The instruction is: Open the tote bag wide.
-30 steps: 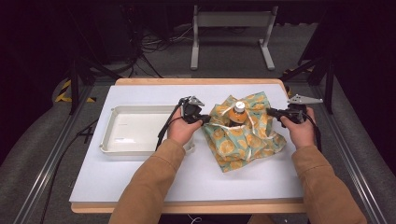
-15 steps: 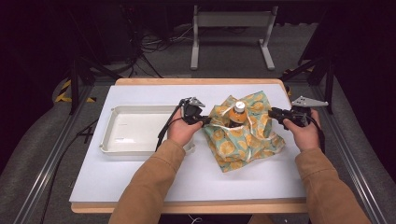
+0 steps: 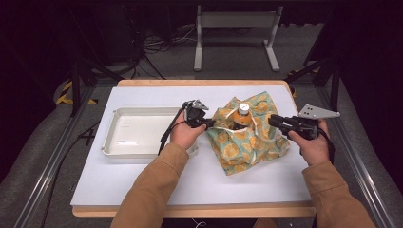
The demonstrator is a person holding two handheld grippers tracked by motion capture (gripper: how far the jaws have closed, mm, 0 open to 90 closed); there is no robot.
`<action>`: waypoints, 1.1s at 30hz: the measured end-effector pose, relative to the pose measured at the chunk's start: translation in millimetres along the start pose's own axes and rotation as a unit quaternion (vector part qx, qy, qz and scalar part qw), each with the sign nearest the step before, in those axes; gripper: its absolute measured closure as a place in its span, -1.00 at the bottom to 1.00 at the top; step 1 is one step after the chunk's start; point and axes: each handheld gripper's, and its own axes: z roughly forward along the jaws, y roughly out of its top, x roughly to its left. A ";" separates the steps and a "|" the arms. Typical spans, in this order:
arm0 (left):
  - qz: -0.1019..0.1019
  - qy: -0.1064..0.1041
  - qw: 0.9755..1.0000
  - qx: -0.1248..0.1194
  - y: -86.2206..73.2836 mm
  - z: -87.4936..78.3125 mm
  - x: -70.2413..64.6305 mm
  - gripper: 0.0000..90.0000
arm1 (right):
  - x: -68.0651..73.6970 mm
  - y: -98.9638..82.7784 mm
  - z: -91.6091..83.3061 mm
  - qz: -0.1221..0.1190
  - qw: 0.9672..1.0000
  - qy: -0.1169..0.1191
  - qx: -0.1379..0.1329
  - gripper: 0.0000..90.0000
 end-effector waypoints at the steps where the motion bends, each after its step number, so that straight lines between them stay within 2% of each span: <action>1: 0.000 0.000 1.000 -0.001 0.1 -0.3 -0.3 0.92 | 4.9 0.5 1.9 -0.004 1.000 0.007 0.000 0.73; 4: 0.005 -0.005 1.000 -0.007 0.2 -2.7 -1.5 0.92 | 14.2 0.4 8.0 -0.018 1.000 0.015 0.006 0.74; 7: 0.008 -0.008 1.000 -0.009 0.2 -4.0 -2.5 0.92 | 16.2 -1.1 12.1 -0.022 1.000 0.016 0.010 0.76; 15: 0.011 -0.012 1.000 -0.013 -1.6 -6.6 -4.8 0.92 | 12.6 -14.3 34.5 -0.007 0.999 0.016 0.027 0.88; 26: 0.009 -0.017 1.000 -0.009 -6.8 -3.6 -2.8 0.90 | 4.7 -30.4 64.5 0.000 0.997 0.008 0.081 0.85; 30: 0.008 -0.019 1.000 -0.008 -7.9 -2.9 -3.1 0.87 | 2.7 -35.3 69.2 0.004 0.996 0.008 0.088 0.72; 31: 0.007 -0.019 1.000 -0.010 -7.9 -3.0 -3.4 0.83 | 2.3 -37.3 70.6 0.004 0.996 0.003 0.087 0.57; 33: 0.007 -0.021 1.000 -0.016 -7.1 -5.7 -3.8 0.66 | 1.8 -40.0 72.3 0.002 0.996 0.001 0.090 0.46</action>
